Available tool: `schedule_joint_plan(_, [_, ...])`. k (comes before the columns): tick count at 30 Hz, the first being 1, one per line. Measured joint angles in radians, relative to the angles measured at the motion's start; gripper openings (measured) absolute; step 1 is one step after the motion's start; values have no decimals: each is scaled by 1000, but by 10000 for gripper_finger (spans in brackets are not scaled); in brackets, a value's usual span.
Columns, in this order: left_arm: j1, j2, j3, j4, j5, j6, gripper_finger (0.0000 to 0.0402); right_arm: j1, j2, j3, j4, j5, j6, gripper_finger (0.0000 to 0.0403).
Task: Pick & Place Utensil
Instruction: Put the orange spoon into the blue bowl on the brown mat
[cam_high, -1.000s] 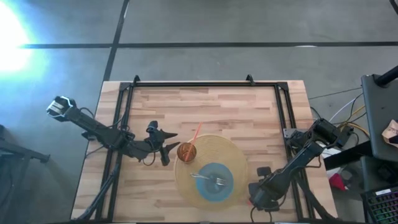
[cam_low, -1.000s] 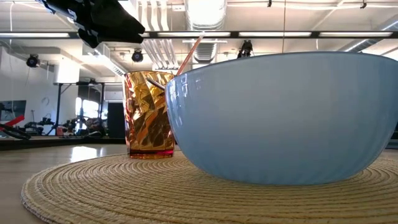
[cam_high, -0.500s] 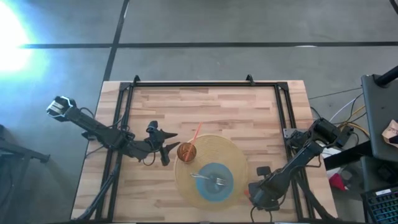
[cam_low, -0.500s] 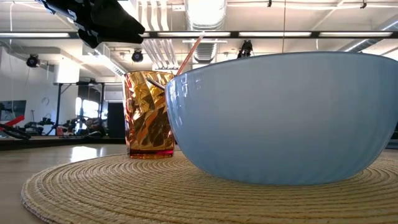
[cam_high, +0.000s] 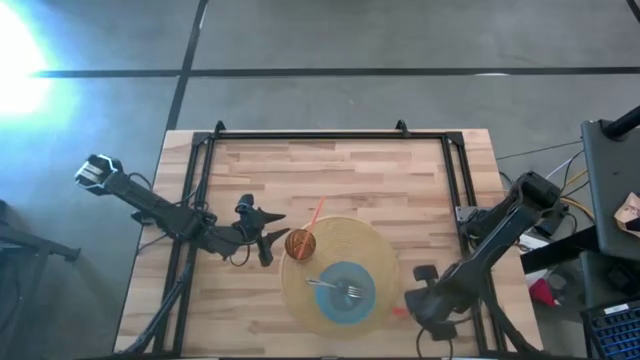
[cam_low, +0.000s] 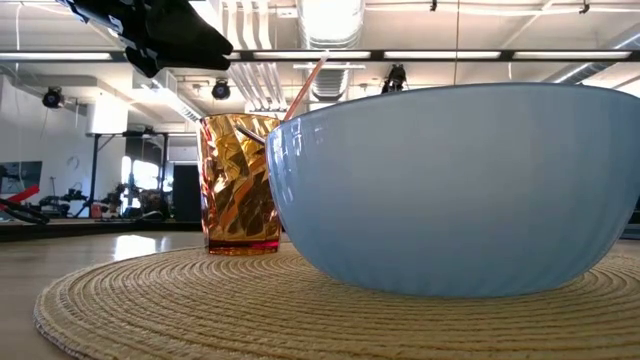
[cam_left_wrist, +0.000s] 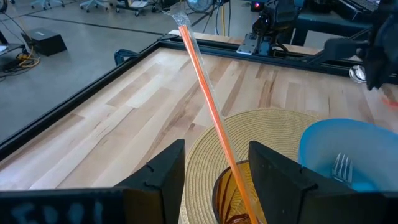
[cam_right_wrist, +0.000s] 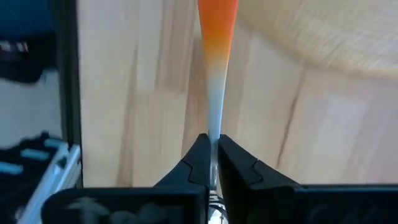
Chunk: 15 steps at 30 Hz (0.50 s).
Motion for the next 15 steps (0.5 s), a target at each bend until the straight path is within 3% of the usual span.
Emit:
schedule_joint_plan(10, [0,0,0,0,0,-1,170,0,-181,2,104,326,-42,13])
schedule_joint_plan(15, [0,0,0,0,0,-1,170,0,-226,2,184,437,-92,13])
